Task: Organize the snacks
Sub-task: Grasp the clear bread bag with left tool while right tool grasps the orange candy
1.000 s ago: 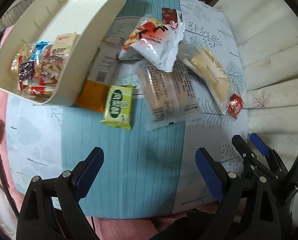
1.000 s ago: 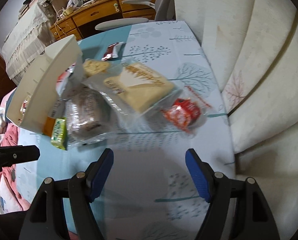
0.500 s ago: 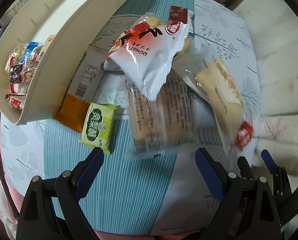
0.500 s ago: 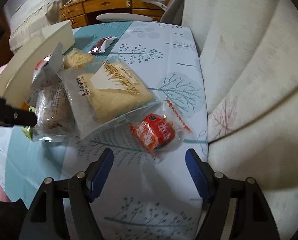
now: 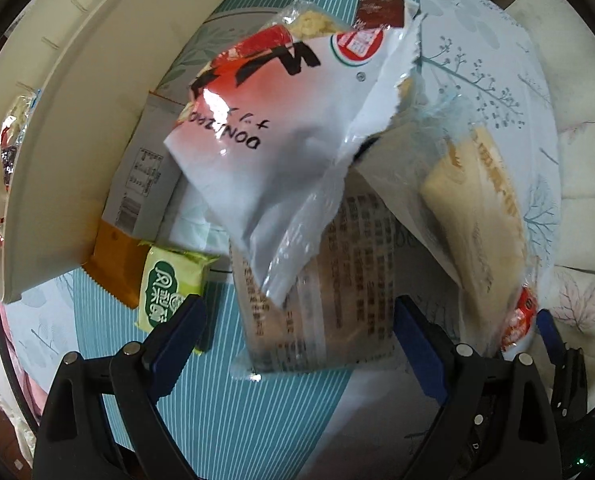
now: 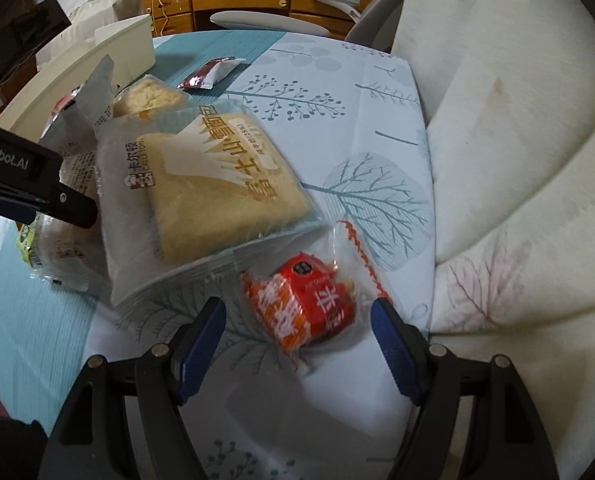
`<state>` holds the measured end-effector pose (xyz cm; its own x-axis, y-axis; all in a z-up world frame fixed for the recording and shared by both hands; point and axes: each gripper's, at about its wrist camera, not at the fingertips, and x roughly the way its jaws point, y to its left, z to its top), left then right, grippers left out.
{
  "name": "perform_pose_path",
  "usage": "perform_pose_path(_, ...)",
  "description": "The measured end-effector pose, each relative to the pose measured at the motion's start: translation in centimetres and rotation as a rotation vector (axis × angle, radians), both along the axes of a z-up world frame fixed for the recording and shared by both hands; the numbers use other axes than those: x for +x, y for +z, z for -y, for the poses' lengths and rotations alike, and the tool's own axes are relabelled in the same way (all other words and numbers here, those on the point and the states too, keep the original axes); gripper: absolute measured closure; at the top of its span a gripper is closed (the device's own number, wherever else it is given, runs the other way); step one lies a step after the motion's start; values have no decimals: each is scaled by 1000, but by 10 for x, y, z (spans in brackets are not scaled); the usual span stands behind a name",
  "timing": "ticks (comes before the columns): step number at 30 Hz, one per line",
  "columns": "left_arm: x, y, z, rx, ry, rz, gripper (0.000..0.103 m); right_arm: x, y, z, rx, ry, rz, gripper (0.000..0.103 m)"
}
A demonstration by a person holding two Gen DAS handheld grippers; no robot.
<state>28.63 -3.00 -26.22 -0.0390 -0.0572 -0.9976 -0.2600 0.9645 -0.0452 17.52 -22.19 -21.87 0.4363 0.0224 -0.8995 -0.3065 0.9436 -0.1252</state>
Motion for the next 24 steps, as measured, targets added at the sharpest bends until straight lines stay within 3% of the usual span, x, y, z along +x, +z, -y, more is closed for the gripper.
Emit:
perform_pose_path(13, 37, -40, 11, -34, 8, -36, 11, 13, -13, -6, -54, 59, 54, 29)
perform_pose_path(24, 38, -35, 7, -51, 4, -6, 29, 13, -11, 0, -21, 48, 40, 41)
